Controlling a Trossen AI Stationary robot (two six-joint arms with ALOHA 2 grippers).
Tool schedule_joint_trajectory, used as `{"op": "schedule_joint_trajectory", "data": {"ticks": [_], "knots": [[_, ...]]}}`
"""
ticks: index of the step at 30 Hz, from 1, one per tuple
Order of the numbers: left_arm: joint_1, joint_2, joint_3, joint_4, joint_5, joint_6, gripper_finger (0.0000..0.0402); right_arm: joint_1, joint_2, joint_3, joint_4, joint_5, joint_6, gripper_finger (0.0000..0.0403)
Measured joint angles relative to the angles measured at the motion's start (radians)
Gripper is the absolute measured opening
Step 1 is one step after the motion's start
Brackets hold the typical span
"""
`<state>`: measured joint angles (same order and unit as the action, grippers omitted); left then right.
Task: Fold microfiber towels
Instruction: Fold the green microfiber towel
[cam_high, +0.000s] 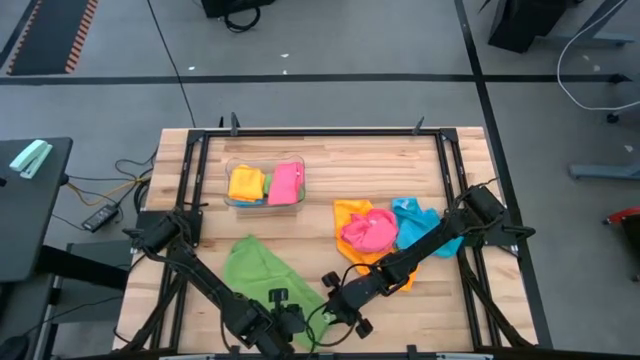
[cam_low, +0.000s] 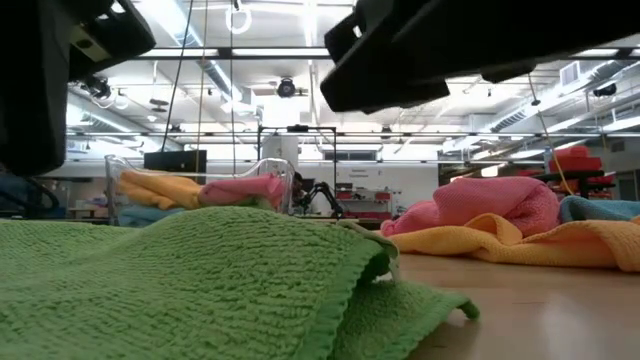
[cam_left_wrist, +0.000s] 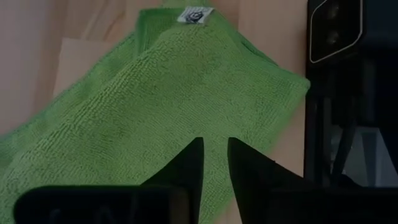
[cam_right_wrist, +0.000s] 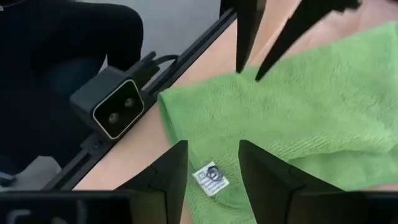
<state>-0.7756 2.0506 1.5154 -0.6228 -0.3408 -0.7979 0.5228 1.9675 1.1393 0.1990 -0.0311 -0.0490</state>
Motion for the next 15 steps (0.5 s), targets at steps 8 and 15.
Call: {"op": "schedule_joint_trajectory", "data": {"ticks": [8,15], "knots": [[0.001,0.000,0.000,0.006,0.000,-0.011,0.0087,-0.026,0.097,-0.002,0.066,-0.009,-0.010,0.0152],[0.002,0.000,0.000,0.005,0.000,-0.033,0.0081,-0.039,0.116,-0.002,0.064,-0.010,0.004,0.0148]]}}
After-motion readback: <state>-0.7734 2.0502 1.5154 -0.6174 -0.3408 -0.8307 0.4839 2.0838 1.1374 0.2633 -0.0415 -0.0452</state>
